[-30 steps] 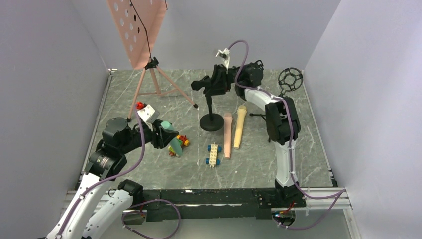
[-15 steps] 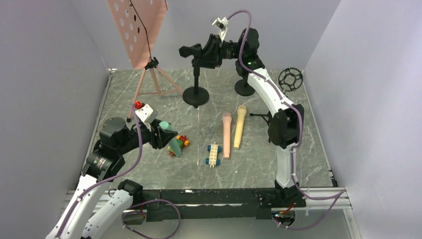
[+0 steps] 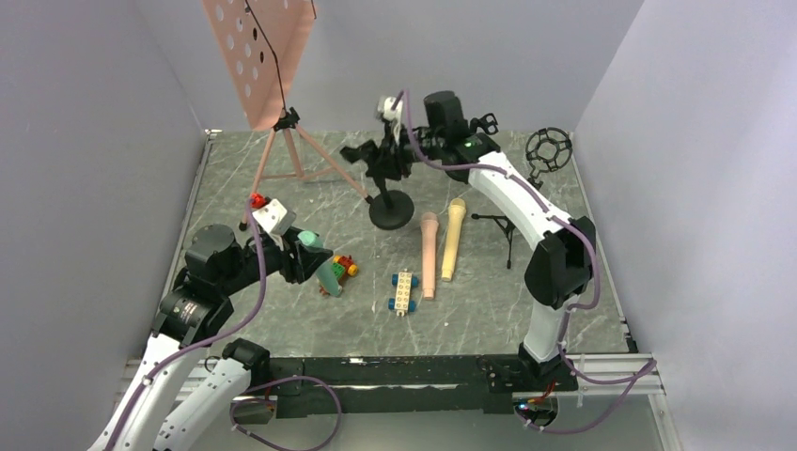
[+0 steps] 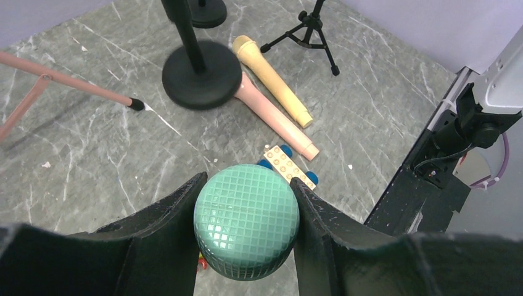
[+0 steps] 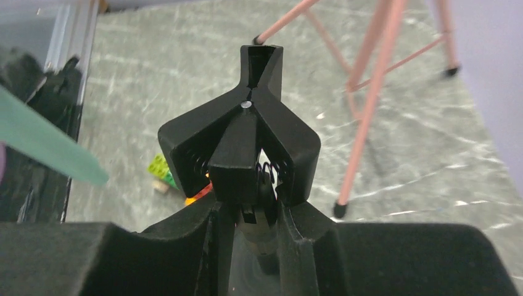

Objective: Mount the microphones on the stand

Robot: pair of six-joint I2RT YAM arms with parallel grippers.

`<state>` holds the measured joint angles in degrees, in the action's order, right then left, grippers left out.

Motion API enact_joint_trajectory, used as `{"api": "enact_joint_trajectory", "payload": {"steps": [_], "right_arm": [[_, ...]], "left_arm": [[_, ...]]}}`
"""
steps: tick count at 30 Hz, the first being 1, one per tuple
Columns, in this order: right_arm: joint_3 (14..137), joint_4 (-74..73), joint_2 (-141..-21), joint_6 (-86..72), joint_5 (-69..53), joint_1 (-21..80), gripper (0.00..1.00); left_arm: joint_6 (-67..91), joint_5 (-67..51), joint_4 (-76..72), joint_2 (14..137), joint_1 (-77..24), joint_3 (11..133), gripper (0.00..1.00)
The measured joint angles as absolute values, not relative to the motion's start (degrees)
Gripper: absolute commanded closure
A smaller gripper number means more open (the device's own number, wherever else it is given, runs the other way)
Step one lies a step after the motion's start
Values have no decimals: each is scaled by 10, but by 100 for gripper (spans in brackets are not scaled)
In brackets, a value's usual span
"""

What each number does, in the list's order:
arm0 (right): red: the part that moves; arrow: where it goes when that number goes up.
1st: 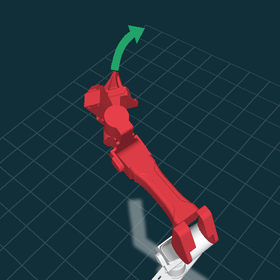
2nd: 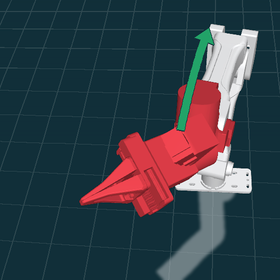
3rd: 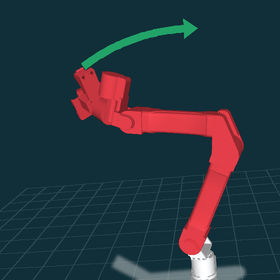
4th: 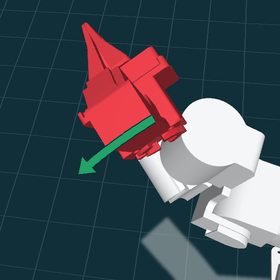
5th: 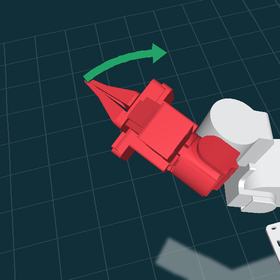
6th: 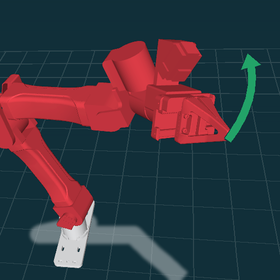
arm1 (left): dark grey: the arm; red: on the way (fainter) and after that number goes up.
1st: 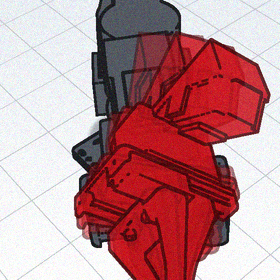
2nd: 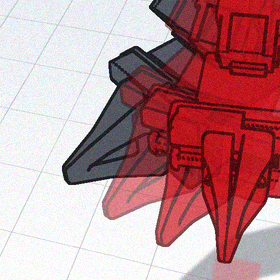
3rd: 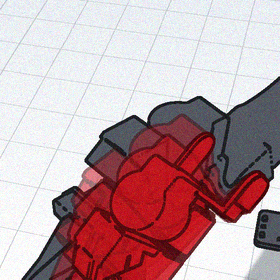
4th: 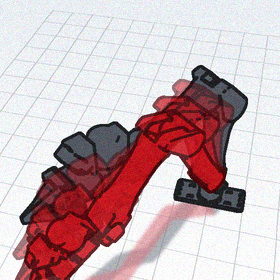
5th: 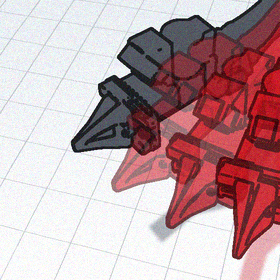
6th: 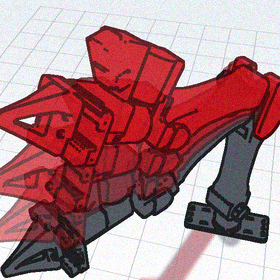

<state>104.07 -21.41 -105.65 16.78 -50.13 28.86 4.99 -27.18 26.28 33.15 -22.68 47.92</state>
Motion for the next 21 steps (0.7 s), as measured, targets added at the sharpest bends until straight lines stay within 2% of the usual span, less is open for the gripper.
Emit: {"api": "enact_joint_trajectory", "payload": {"steps": [5,15,21], "right_arm": [[983,-236,-1064,231,-525,314,100],[891,-240,-1075,361,-619,302,100],[880,-256,-1098,422,-662,302,100]], "left_arm": [[49,-270,270,331,-227,479,97],[49,-260,280,309,-227,479,97],[49,-260,280,312,-227,479,97]]}}
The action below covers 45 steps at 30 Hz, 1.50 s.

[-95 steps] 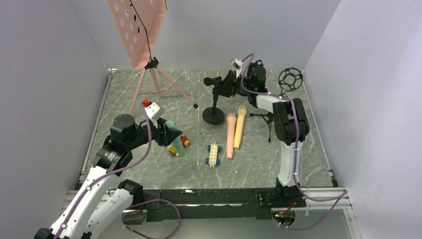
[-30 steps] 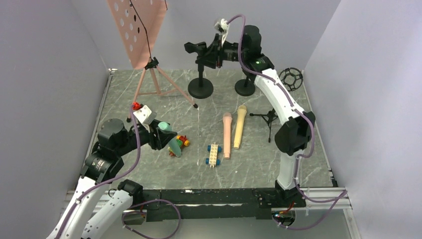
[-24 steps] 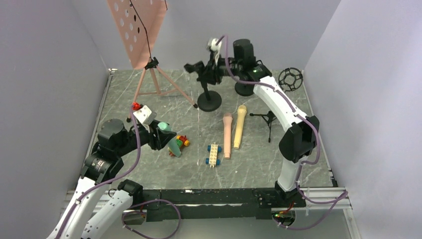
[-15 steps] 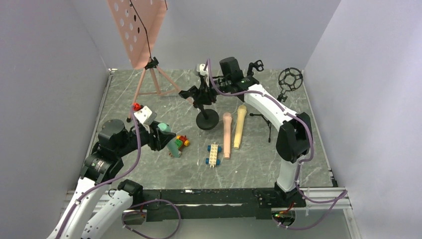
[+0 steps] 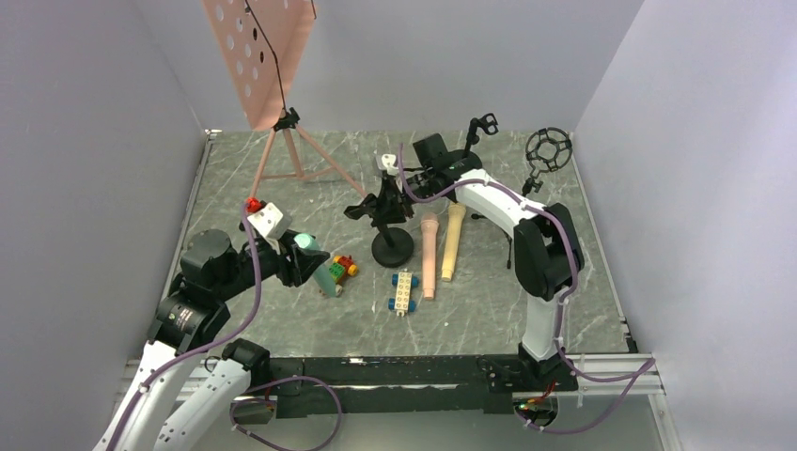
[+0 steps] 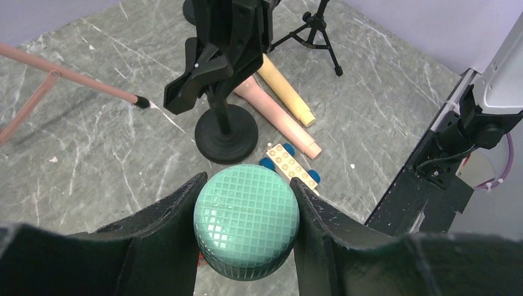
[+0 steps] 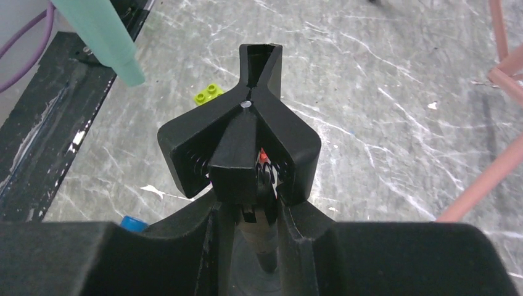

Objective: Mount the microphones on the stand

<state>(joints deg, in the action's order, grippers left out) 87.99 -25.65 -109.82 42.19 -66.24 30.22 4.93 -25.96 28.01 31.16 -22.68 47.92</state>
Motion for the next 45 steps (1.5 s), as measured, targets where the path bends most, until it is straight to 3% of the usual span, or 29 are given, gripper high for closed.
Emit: {"api": "enact_joint_trajectory", "payload": {"steps": [2,6,11,16,20,32,45], "right_arm": [[880,-261,-1108,439,-675,303,97],[874,-254,-1110,448,-690,300,81],[830,-178,-1098,394,-705,284,50],[791,-137,-1097,342,-689,265,29],[788,-130,-1095,317,-675,257,1],[807,-196,-1046,326,-676,199,0],[893,-309,-1025,406,-668,247,0]], "left_arm": [[49,-260,280,312,-227,479,97],[50,-260,278,312,-227,479,97],[52,-261,275,312,-227,479,97],[54,-262,267,314,-227,479,97],[55,-264,258,320,-227,479,97],[56,-277,229,351,-227,479,96],[57,-283,205,361,-227,479,96]]}}
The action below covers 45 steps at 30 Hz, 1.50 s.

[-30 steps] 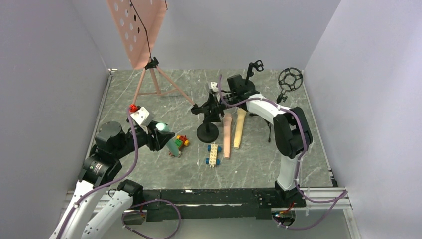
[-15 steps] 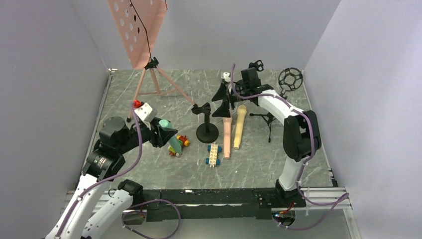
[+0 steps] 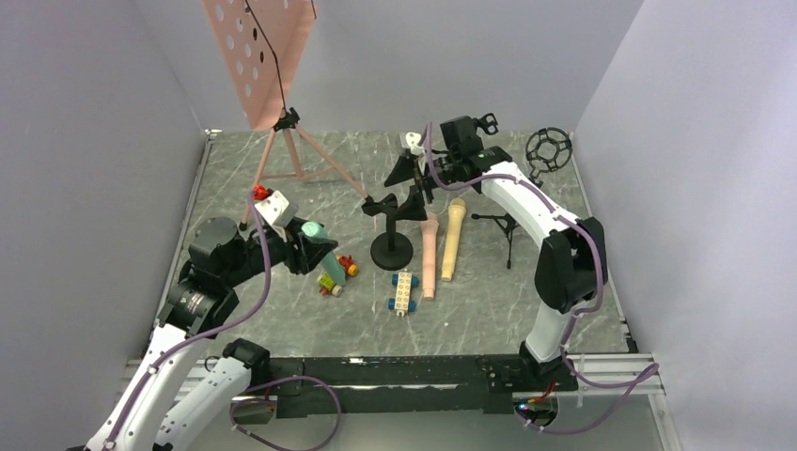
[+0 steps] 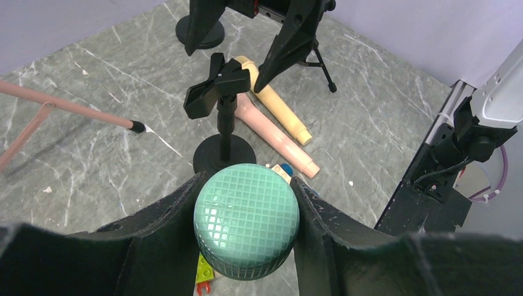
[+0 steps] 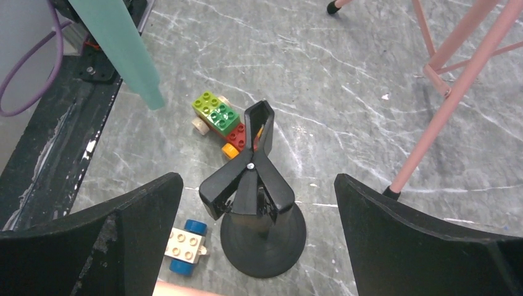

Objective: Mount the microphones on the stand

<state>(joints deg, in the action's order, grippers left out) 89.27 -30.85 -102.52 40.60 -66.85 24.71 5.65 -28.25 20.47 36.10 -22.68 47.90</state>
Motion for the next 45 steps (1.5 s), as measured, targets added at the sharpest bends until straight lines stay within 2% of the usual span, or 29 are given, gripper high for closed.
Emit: {"api": "enact_joint_trajectory", "payload": {"steps": [11,16,22,25,31,39,41,43,45], "right_arm": [[892,-322,-1030,416,-650,256,8],[889,-322,-1032,415,-648,256,15],[884,-328,-1032,424,-649,256,33],[884,-336,-1032,438,-650,256,49],[884,-355,-1032,463,-660,255,62],[884,-357,-1032,468,-661,256,69],[884,-357,-1032,467,-661,256,68],[884,-357,-1032,467,-661,256,47],[884,-358,-1032,468,-662,256,35]], "left_arm": [[57,-282,204,353,-227,479,96],[57,-282,204,353,-227,479,96],[57,-282,204,350,-227,479,97],[57,-278,204,350,-227,479,97],[63,-259,178,352,-227,478,97],[67,-242,140,407,-227,499,97],[65,-234,137,427,-227,513,97],[61,-225,132,442,-227,526,97],[56,-222,128,456,-227,539,97]]}}
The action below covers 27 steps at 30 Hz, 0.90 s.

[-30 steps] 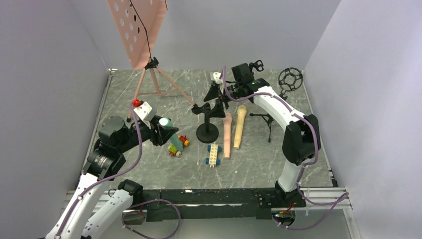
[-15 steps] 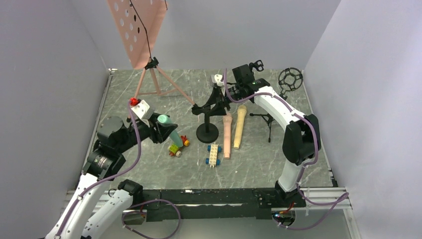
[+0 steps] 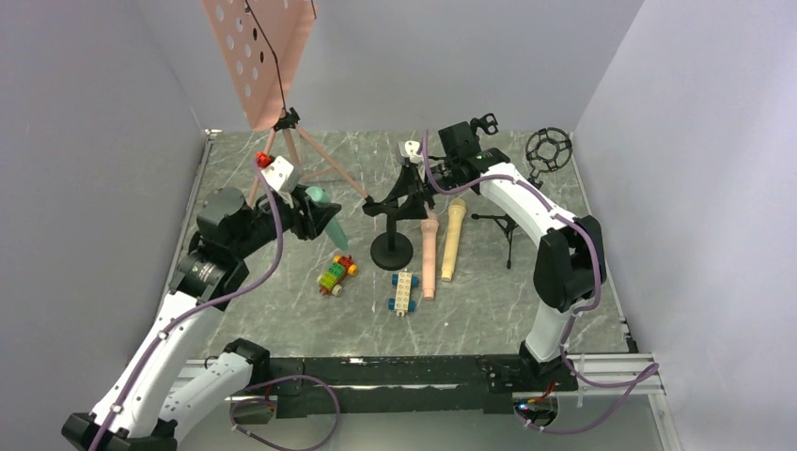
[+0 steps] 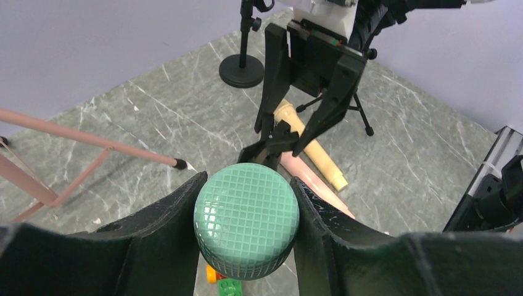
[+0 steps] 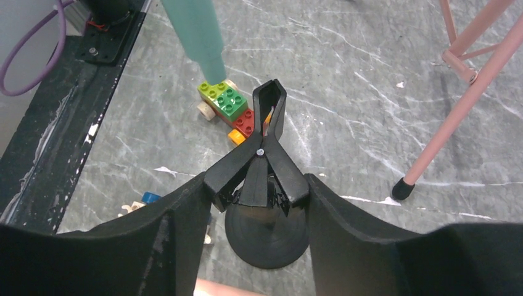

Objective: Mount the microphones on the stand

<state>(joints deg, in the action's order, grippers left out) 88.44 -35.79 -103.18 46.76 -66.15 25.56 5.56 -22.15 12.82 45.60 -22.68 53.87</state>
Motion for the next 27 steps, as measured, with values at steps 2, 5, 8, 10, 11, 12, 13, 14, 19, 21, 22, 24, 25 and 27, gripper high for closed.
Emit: {"api": "enact_joint_trajectory", "payload": {"steps": [2,5,8,10,11,12,13,14,19,21,22,24,25,27], "right_arm": [[884,-358,-1032,465,-661,256,25],[884,-359,-1032,456,-661,256,19],[884,-357,-1032,448,-661,257,21],[883,-354,-1032,443,-660,257,26],[883,-353,-1032,440,-660,257,31],[883,-352,-1032,438,-660,257,37],[882,-351,-1032,436,-660,257,45],[882,-350,-1032,434,-660,257,54],[884,-350,-1032,437,-663,255,65],[884,-351,-1032,439,-663,255,68],[884,-351,-1032,439,-663,255,70],[884,-352,-1032,440,-663,255,73],[884,-352,-1032,441,-663,255,73],[884,-353,-1032,442,-663,255,76]], "left_arm": [[51,-221,125,470,-227,552,97],[48,-221,115,488,-227,564,97],[45,-222,113,496,-227,566,97],[41,-222,113,499,-227,566,97],[41,-222,112,499,-227,566,97],[41,-222,112,499,-227,566,97],[41,-221,111,499,-227,566,97],[40,-221,110,499,-227,566,97],[37,-217,108,499,-227,566,97],[38,-215,102,499,-227,566,97],[38,-213,100,499,-227,566,97],[38,-211,91,502,-227,566,97],[38,-211,86,505,-227,566,97],[38,-211,77,513,-227,568,97]]}}
